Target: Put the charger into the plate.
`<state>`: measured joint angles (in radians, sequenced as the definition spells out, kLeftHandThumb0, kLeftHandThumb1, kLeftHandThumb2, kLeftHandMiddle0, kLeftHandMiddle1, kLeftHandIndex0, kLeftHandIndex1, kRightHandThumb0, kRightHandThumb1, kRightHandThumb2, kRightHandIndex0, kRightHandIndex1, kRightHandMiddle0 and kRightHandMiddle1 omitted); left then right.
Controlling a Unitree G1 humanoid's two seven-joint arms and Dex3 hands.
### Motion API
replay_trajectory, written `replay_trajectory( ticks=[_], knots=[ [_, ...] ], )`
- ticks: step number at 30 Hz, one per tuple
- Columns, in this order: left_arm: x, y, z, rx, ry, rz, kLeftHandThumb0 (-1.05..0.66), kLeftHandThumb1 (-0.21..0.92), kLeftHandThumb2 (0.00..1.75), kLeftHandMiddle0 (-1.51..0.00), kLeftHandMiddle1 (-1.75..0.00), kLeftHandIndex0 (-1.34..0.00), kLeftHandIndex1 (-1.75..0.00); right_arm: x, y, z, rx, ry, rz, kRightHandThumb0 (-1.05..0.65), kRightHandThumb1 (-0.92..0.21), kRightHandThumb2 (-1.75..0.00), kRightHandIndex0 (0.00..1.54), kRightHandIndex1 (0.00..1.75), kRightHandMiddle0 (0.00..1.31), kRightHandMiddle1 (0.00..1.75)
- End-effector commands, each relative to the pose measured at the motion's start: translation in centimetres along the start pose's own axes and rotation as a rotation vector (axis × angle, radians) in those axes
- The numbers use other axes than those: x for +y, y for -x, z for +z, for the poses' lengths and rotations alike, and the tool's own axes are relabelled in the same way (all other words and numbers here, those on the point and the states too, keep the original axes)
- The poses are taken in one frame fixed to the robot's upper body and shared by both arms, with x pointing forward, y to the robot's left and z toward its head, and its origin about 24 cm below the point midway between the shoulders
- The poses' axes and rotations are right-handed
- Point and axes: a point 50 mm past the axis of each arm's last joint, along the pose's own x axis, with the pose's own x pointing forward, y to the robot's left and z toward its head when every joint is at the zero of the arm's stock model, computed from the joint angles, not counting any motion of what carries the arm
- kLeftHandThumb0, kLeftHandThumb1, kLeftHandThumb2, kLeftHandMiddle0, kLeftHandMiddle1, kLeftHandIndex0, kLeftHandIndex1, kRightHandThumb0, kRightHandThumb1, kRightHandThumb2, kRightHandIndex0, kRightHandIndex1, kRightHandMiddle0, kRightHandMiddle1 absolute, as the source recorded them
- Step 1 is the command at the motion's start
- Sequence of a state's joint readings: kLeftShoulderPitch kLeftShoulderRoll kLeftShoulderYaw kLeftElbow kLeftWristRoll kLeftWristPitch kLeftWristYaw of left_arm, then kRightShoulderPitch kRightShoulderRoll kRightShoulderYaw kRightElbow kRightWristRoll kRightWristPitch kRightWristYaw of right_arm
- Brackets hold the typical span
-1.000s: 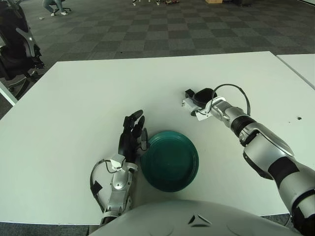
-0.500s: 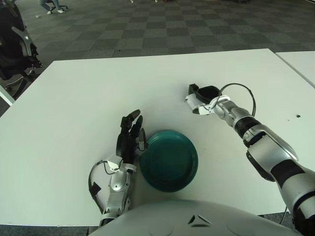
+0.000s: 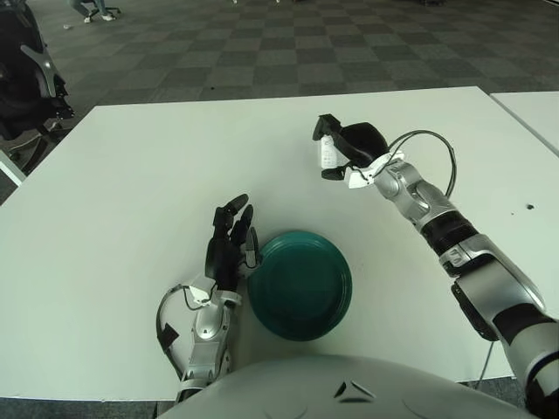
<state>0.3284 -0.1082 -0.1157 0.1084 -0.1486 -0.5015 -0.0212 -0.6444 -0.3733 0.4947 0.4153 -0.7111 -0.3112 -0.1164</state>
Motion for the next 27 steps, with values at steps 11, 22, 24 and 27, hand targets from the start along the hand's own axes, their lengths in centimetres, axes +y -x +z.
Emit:
replay_trajectory(
  ticks=[11, 22, 24, 27],
  knots=[
    [0.9, 2.4, -2.4, 0.146, 0.029, 0.058, -0.8, 0.92, 0.92, -0.37, 0.0, 0.0, -0.79, -2.0, 3.4, 7.6, -0.33, -0.127, -0.003, -0.45, -0.39, -1.22, 1.17, 1.75, 0.55, 1.75],
    [0.5, 2.6, -1.8, 0.119, 0.151, 0.074, -0.79, 0.92, 0.86, -0.38, -0.01, 0.0, -0.84, -0.3, 4.6, 9.6, -0.562, -0.066, 0.218, -0.45, -0.41, -1.19, 1.18, 1.75, 0.53, 1.75],
    [0.5, 2.6, -1.8, 0.119, 0.154, 0.076, -0.79, 0.92, 0.85, -0.38, -0.01, -0.01, -0.86, 0.4, 5.0, 9.8, -0.584, -0.055, 0.232, -0.44, -0.43, -1.17, 1.17, 1.75, 0.52, 1.75],
    [0.5, 2.6, -1.8, 0.122, 0.147, 0.082, -0.8, 0.92, 0.85, -0.38, -0.01, -0.01, -0.87, 0.9, 5.7, 10.4, -0.628, -0.041, 0.254, -0.43, -0.48, -1.11, 1.15, 1.75, 0.49, 1.75]
  ],
)
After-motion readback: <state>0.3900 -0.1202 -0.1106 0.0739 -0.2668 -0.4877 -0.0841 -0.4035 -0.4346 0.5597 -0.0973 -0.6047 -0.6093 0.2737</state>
